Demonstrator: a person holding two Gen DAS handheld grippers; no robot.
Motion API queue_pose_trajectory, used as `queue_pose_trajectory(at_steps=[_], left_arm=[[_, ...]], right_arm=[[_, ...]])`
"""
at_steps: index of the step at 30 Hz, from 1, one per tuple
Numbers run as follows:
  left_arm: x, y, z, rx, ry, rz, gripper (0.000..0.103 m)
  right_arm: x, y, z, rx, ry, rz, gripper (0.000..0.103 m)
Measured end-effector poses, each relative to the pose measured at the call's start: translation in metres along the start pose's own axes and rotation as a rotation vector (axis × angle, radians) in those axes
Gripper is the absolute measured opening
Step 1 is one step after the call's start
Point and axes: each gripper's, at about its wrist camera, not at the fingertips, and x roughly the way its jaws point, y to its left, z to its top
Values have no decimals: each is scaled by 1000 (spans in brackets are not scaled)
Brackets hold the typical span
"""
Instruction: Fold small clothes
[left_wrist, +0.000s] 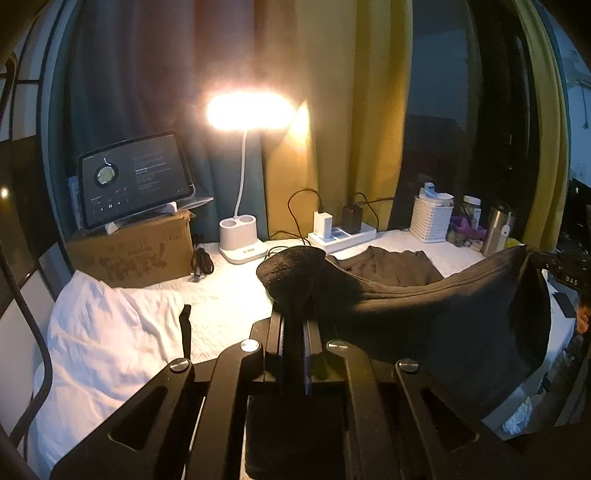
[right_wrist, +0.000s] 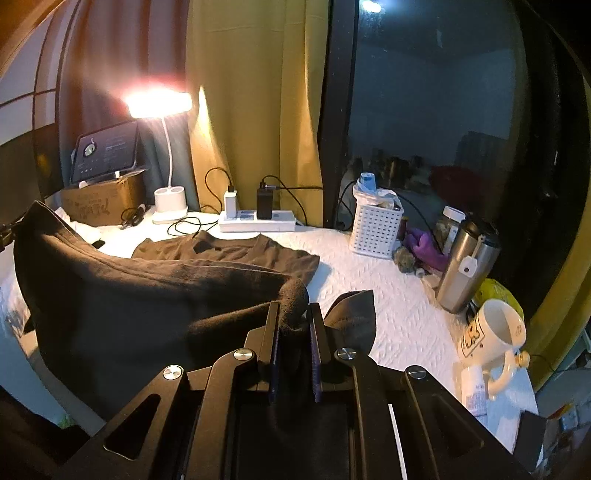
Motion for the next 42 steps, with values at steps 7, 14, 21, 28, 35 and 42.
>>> queue_pose_trajectory(at_steps=[7, 14, 21, 28, 35, 42], left_arm=[[22, 0, 14, 2, 3, 8, 6], [43, 4, 25, -3, 16, 17, 6], [73, 10, 30, -30, 52, 21, 6], [98, 13, 34, -43, 78, 24, 6], [126, 20, 38, -57, 94, 28, 6], [156, 31, 42, -85, 99, 29, 6]], right_arm=[[23, -9, 15, 3, 10, 4, 13], [50, -14, 27, 5, 26, 17, 13], [83, -19, 35, 19, 55, 17, 13], [118, -20, 40, 24, 86, 19, 14], [149, -24, 50, 46, 98, 26, 14], [183, -29, 60, 87, 112, 19, 14]])
